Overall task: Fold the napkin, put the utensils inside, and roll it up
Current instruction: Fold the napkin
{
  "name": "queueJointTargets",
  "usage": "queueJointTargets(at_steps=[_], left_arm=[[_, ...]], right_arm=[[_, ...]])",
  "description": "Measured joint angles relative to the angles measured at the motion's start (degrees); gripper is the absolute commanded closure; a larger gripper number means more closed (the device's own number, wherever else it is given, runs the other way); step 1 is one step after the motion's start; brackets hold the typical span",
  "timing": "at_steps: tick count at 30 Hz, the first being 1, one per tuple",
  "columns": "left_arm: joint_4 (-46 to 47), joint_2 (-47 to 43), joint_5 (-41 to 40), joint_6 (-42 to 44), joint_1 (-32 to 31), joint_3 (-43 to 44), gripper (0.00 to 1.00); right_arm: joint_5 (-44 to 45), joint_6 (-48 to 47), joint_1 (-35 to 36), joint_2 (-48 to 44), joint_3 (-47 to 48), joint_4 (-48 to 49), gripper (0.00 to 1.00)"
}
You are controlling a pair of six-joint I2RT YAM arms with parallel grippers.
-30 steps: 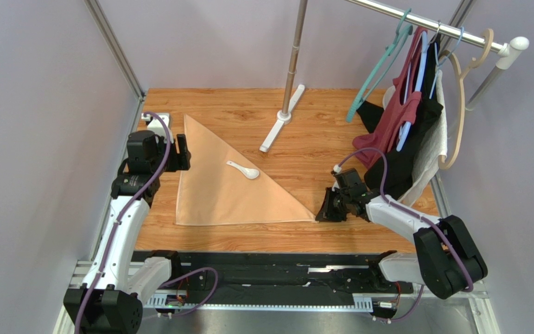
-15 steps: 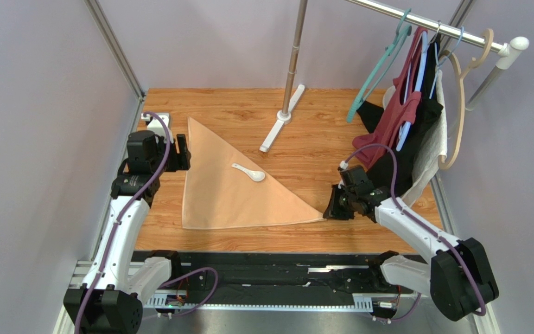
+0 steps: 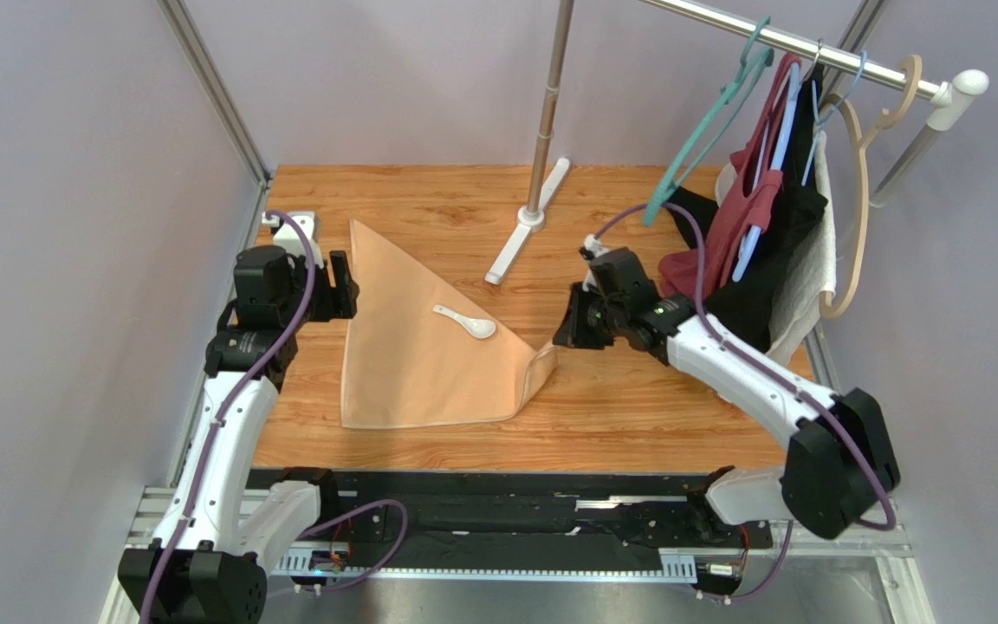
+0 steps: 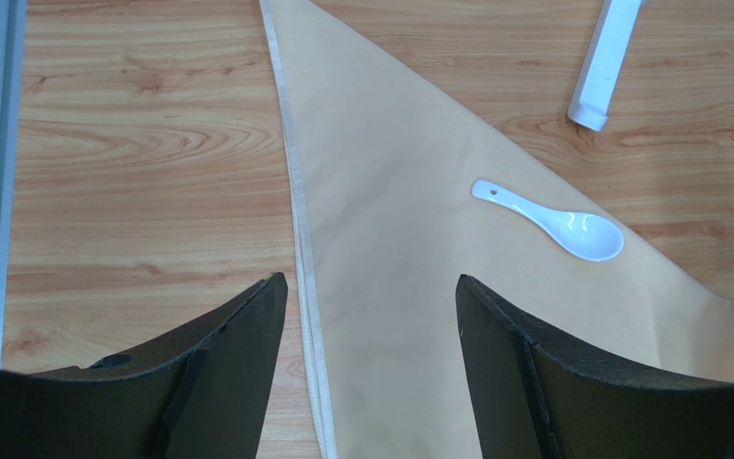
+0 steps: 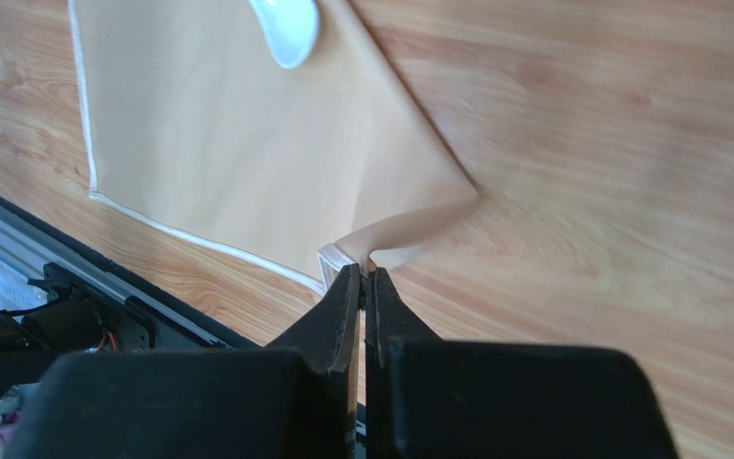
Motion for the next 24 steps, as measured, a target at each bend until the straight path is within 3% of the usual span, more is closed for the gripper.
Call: queueJointTargets(at_steps=[11, 24], left_arm=[[-0.2, -1.7, 0.3, 0.0, 0.0, 0.0, 0.26], [-0.4, -2.2, 0.2, 0.0, -0.4, 0.0, 0.26]], right_arm=[[0.9, -2.2, 7.3, 20.9, 19.7, 7.1, 1.00], [3.3, -5.9, 8.9, 35.4, 35.5, 9.4, 1.00]])
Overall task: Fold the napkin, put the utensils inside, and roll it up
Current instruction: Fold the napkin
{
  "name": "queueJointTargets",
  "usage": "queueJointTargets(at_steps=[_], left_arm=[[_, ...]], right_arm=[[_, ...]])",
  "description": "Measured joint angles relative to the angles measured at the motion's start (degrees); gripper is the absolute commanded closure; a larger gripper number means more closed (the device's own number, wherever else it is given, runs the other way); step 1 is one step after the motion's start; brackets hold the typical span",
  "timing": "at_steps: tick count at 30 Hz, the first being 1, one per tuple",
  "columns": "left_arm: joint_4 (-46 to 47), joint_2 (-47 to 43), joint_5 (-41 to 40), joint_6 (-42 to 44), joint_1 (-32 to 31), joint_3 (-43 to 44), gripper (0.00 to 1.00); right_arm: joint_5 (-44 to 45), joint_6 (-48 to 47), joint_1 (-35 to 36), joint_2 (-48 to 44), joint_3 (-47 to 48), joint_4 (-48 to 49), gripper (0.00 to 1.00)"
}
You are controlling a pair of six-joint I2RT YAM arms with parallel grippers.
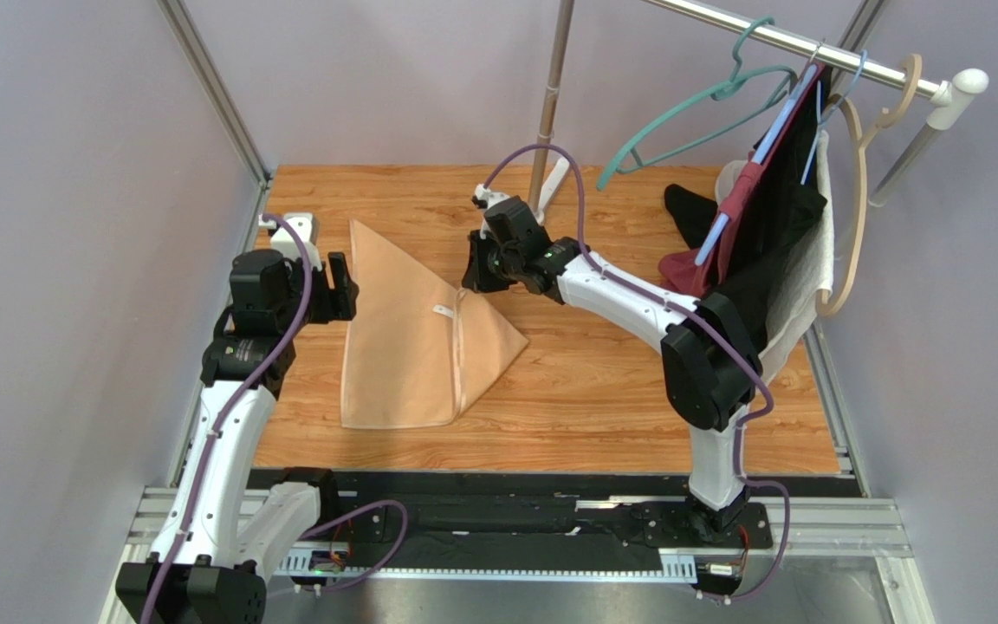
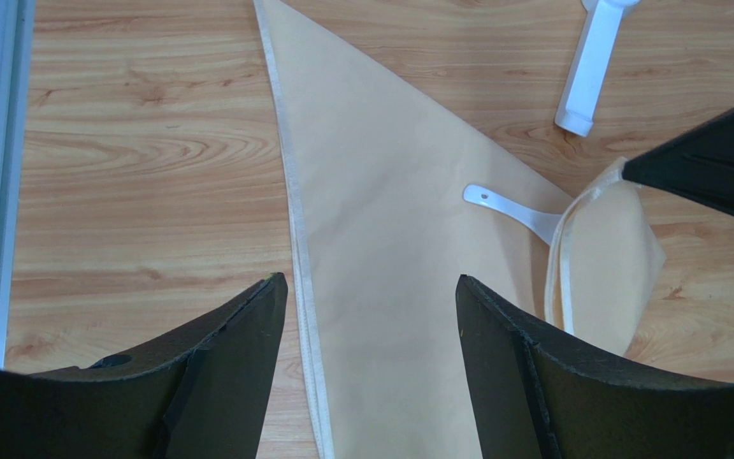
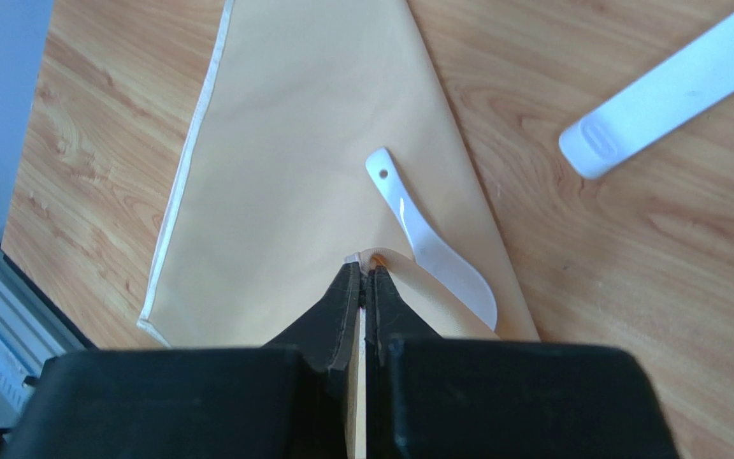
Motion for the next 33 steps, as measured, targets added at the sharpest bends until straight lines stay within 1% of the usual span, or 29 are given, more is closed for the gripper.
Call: queueJointTargets(at_steps=[11, 22, 33], left_arm=[[0.0, -0.1, -0.3, 0.0, -0.7, 0.0, 0.26], [0.0, -0.1, -0.7, 0.0, -1.7, 0.0, 0.26], [-0.1, -0.1, -1.2, 0.0, -2.2, 0.0, 0.26]], right_arm=[[-0.6, -2.4, 0.3, 7.6, 9.7, 0.0, 1.00], [-2.4, -4.5, 1.4, 12.6, 14.8, -0.1, 1.00], [-2.0, -5.5, 1.6, 18.0, 20.1, -0.7, 1.00]])
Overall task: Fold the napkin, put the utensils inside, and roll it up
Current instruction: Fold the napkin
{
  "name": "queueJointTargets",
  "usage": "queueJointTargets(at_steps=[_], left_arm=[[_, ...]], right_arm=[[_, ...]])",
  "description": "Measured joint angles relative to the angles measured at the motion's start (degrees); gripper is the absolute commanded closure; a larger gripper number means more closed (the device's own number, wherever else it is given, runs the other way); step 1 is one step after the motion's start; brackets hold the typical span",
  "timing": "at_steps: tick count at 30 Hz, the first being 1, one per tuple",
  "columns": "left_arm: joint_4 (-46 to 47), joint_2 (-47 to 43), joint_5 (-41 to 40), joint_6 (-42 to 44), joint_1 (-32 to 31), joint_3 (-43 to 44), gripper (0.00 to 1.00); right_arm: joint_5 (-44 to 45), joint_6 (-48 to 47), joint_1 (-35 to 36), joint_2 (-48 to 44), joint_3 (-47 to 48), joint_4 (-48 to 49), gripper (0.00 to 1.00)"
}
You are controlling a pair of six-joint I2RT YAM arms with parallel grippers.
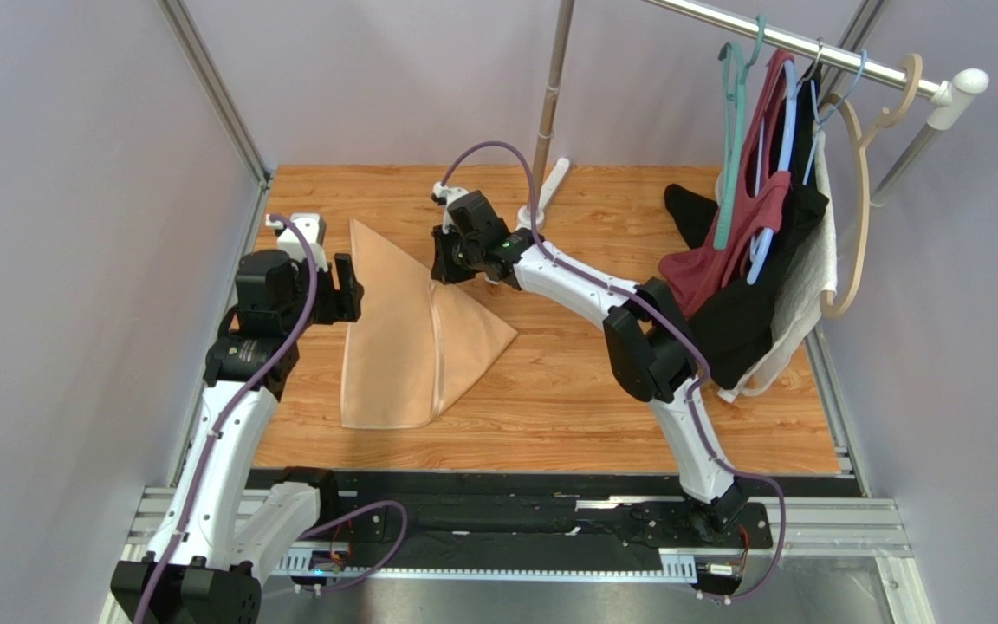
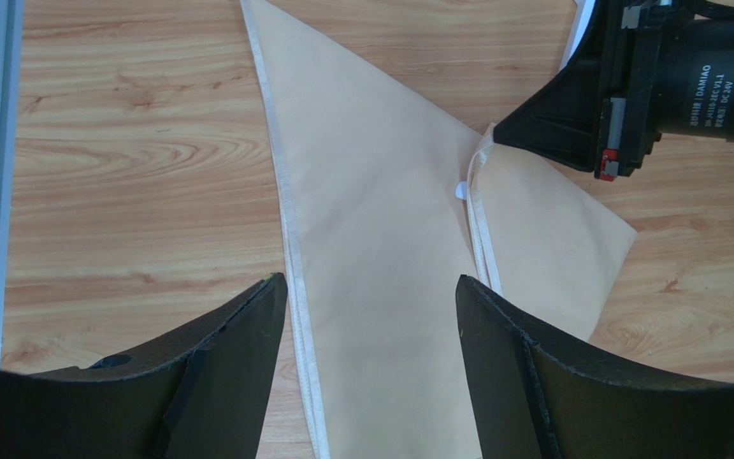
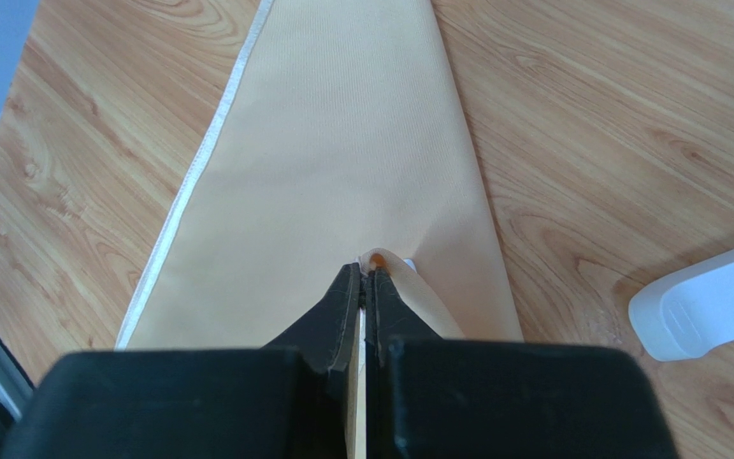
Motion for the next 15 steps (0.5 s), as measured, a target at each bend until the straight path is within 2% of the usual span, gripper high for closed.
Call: queueJointTargets(at_steps=[15], left_arm=[[-0.1, 0.0, -0.3, 0.0, -0.2, 0.0, 0.26]], right_arm=[[1.4, -0.6, 0.0, 6.9, 3.9, -0.2, 1.00]])
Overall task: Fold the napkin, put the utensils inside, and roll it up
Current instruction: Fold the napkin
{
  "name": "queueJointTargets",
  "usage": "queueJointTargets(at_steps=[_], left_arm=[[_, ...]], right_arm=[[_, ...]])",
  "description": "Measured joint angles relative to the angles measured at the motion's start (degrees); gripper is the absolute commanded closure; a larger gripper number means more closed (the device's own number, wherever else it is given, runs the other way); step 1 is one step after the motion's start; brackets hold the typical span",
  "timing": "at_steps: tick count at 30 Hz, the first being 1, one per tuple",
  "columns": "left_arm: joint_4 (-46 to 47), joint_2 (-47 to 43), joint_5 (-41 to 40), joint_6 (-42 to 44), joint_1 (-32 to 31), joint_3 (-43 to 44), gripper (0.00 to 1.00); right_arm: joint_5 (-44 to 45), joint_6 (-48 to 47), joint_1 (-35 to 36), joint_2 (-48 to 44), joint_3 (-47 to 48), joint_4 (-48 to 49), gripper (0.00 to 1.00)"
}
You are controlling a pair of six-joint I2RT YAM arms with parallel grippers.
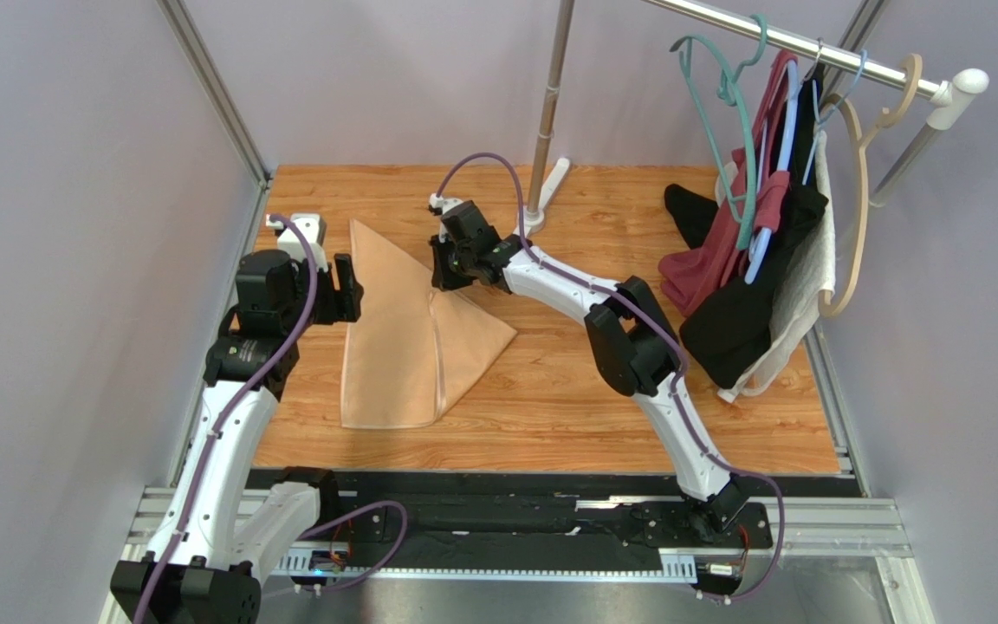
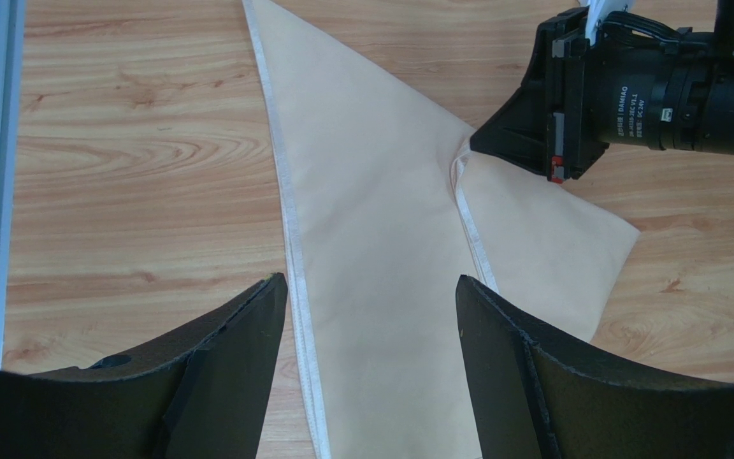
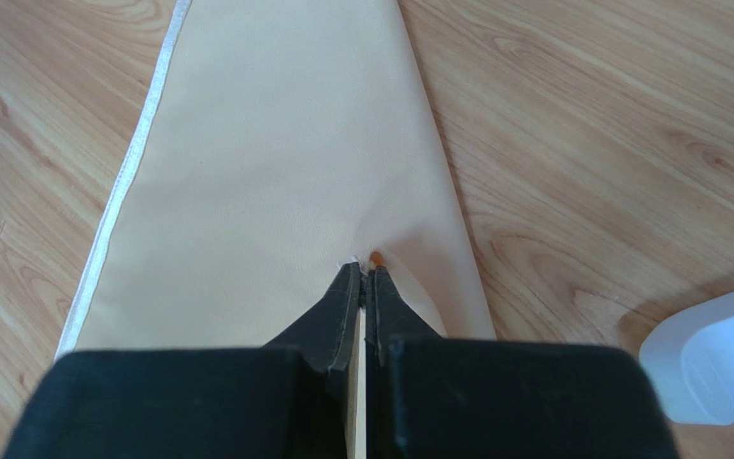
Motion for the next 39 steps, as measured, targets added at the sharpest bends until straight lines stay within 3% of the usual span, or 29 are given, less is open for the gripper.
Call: queueJointTargets(at_steps=[3, 4, 5, 8, 16, 24, 31, 39], left_arm=[[-0.1, 0.0, 0.0, 0.0, 0.0, 0.0, 0.26], [-0.1, 0.0, 0.0, 0.0, 0.0, 0.0, 0.26], [-0.2, 0.1, 0.0, 0.0, 0.0, 0.0, 0.26], [-0.3, 0.2, 0.0, 0.0, 0.0, 0.0, 0.26], [-0.3, 0.3, 0.0, 0.0, -0.3, 0.0, 0.26], [-0.2, 2.6, 1.0, -1.3, -0.3, 0.1, 0.26], [1.5, 11.2, 2.2, -12.7, -0.4, 0.5, 0.26], [13.7, 26.0, 7.0, -29.0, -0.6, -7.3, 0.24]], right_arm=[[0.7, 0.0, 0.0, 1.0, 0.9, 0.0, 0.89], [0.8, 0.0, 0.0, 1.1, 1.0, 0.0, 0.70], [0.8, 0.0, 0.0, 1.3, 1.2, 0.0, 0.58], [0.6, -0.2, 0.0, 1.9, 2.1, 0.0, 0.42], [-4.0, -2.4, -0.4, -1.6, -0.4, 0.0, 0.39], [-7.7, -4.0, -3.9, -19.6, -22.4, 0.5, 0.39], [-8.0, -4.0, -9.5, -27.8, -38.3, 1.5, 0.38], [-12.0, -2.6, -11.8, -28.7, -42.4, 6.7, 0.38]])
